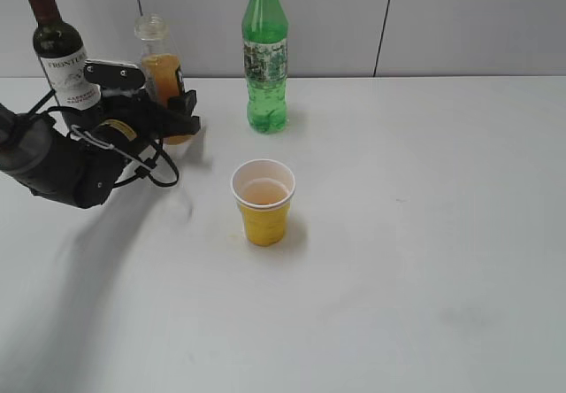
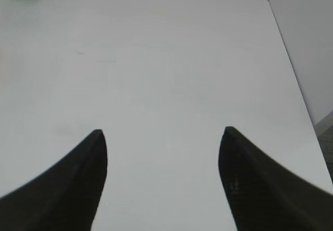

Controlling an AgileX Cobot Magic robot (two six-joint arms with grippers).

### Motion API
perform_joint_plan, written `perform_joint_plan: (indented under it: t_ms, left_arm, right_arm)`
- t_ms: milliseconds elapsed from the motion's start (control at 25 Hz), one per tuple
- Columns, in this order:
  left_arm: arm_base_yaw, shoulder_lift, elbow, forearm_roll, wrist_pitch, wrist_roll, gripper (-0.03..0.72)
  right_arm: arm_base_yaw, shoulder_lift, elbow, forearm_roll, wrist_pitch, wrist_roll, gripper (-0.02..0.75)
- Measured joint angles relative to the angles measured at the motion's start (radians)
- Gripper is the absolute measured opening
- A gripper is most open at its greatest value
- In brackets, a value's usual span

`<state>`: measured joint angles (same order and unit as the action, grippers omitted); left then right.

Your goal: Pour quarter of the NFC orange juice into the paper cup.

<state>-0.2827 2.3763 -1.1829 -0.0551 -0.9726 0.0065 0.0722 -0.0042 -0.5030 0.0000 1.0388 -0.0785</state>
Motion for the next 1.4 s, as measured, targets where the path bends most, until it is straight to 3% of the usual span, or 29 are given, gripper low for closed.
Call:
perform_joint_plan:
  t_ms: [120, 160, 520, 720, 880, 1080, 1200, 1400]
  left_arm:
    - [0.001, -0.001, -0.001, 0.0, -0.009, -0.006, 0.617]
    - [0.002, -0.001, -0.001, 0.0, -0.011, -0.006, 0.633]
    - [0.002, -0.074, 0.066, 0.002, -0.006, -0.001, 0.65]
    - [0.002, -0.197, 0.247, 0.003, -0.018, -0.001, 0.645]
    - [0.001, -0.31, 0.447, 0.003, -0.133, -0.001, 0.636]
    - [0.001, -0.503, 0.663, -0.003, -0.2, 0.068, 0.624]
    - [0.001, -0.647, 0.718, -0.043, -0.085, 0.118, 0.62]
    - [0.022, -0.904, 0.684, -0.101, 0.381, 0.169, 0.614]
  right_arm:
    - [0.0, 0.0, 0.0, 0.0, 0.0, 0.0, 0.538]
    - [0.0, 0.0, 0.0, 0.0, 0.0, 0.0, 0.538]
    - [0.0, 0.0, 0.0, 0.0, 0.0, 0.0, 0.538]
    - [0.0, 0.0, 0.0, 0.0, 0.0, 0.0, 0.538]
    - [0.0, 0.0, 0.0, 0.0, 0.0, 0.0, 0.538]
    - [0.0, 0.0, 0.0, 0.0, 0.0, 0.0, 0.538]
    - [0.0, 0.0, 0.0, 0.0, 0.0, 0.0, 0.538]
    - [0.0, 0.0, 0.0, 0.0, 0.0, 0.0, 0.538]
